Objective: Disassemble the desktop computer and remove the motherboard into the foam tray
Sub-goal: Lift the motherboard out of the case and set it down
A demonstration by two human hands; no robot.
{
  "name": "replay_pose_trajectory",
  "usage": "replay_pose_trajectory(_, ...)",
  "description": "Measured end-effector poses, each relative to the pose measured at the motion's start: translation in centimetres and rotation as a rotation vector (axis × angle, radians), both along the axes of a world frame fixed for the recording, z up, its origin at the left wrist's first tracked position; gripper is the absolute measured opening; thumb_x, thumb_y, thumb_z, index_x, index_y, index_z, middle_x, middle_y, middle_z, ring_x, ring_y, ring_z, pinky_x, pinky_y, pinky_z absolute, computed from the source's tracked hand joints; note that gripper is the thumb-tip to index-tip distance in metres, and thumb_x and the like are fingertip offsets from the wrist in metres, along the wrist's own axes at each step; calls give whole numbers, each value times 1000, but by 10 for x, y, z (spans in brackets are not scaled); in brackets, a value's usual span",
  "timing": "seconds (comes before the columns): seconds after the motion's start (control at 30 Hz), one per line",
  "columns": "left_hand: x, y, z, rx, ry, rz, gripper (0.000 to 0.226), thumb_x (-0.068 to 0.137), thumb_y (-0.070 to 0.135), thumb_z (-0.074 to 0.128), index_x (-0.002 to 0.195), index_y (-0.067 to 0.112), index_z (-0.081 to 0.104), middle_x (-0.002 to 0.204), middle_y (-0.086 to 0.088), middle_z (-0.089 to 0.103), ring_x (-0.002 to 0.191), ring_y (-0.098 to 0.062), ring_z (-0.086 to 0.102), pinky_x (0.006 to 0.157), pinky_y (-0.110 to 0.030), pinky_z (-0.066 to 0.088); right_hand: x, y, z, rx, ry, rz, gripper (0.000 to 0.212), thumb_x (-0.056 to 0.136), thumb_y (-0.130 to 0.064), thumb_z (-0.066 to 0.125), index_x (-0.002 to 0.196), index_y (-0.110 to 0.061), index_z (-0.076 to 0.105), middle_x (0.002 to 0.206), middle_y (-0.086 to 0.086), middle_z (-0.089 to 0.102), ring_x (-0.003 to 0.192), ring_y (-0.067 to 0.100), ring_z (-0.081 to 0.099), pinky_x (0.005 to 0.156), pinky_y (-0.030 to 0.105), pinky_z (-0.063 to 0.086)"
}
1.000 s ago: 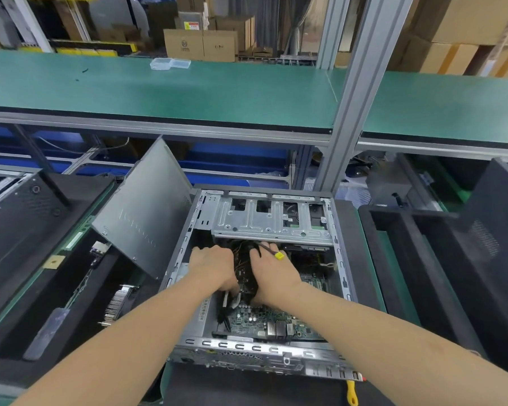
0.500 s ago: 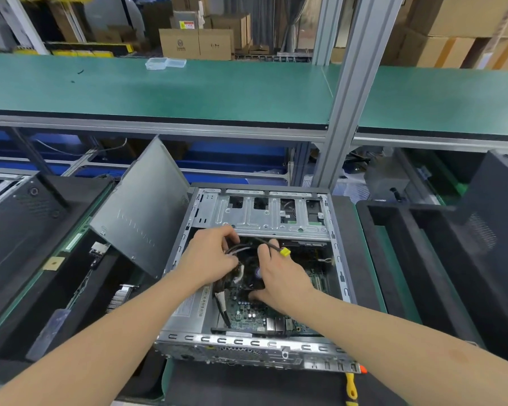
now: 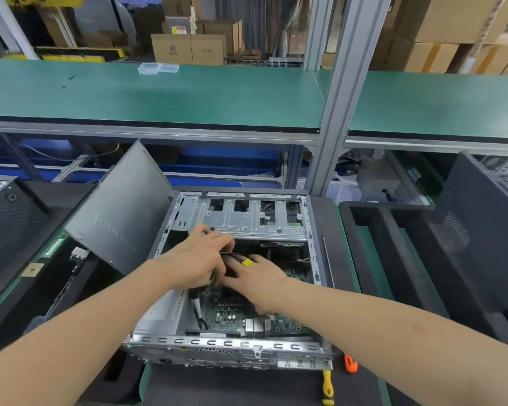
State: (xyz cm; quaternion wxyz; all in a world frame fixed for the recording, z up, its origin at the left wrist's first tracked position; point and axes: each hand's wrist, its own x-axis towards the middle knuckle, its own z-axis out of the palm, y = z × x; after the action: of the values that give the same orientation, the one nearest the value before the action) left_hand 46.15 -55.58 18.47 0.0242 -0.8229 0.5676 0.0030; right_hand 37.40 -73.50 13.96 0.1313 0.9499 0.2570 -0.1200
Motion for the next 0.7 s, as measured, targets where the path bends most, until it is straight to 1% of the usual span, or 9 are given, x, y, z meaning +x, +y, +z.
replay_pose_trajectory(0.07,4,12,-1,2,25,44,34,85,32,44,68,32,74,108,15,39,100,-6,38,104,-40,25,7,9,-3,10,-2,45,116,77,-25,86,163,-29,8,171,9,-5,157,30,12,121,46,28)
replay_pose_trajectory(0.1,5,18,-1,17,-4,53,37,85,40,42,67,31,73,105,14,39,98,-6,38,101,-40,28,11,16,-4,27,-2,57,116,78,-25,86,164,-28,8,171,8,-5,157,29,12,122,44,27)
replay_pose_trajectory(0.2,13,42,0,51,-73,81,36,83,56,51,62,32,68,100,12,40,95,-7,42,94,-39,34,23,41,-9,94,11,33,110,79,-24,84,162,-25,13,172,6,-5,158,30,12,123,43,25)
replay_pose_trajectory(0.3,18,69,-2,83,-81,147,33,83,54,48,68,32,67,99,11,44,97,-12,45,91,-40,38,38,66,-12,124,35,11,105,80,-20,82,161,-25,16,172,5,-3,157,31,16,121,45,29)
replay_pose_trajectory(0.43,26,96,-12,158,-133,223,39,90,51,39,85,31,72,103,9,48,105,-16,45,92,-37,34,53,91,-9,84,13,47,104,81,-23,81,161,-23,15,172,7,0,157,31,14,123,45,27)
replay_pose_trajectory(0.5,32,108,-16,154,-138,240,40,89,49,39,85,30,73,103,9,50,106,-17,45,91,-36,34,60,105,-8,96,9,55,100,82,-23,80,161,-21,19,172,8,1,157,31,15,122,45,28)
replay_pose_trajectory(0.57,39,121,-19,141,-138,259,39,88,49,41,80,29,73,102,8,51,106,-18,46,90,-37,35,66,120,-8,111,7,51,100,81,-25,81,160,-19,22,171,9,2,156,31,16,122,45,29)
replay_pose_trajectory(0.63,46,135,-20,144,-136,271,38,86,50,41,77,29,72,100,9,50,106,-18,45,91,-37,35,72,134,-9,125,13,42,103,79,-26,83,161,-19,21,171,9,2,156,31,17,121,45,30)
replay_pose_trajectory(0.7,53,150,-20,153,-151,270,38,84,50,40,75,30,72,99,9,48,105,-17,44,93,-37,34,79,148,-11,131,19,40,105,78,-25,83,161,-20,19,171,9,2,157,32,14,123,46,29)
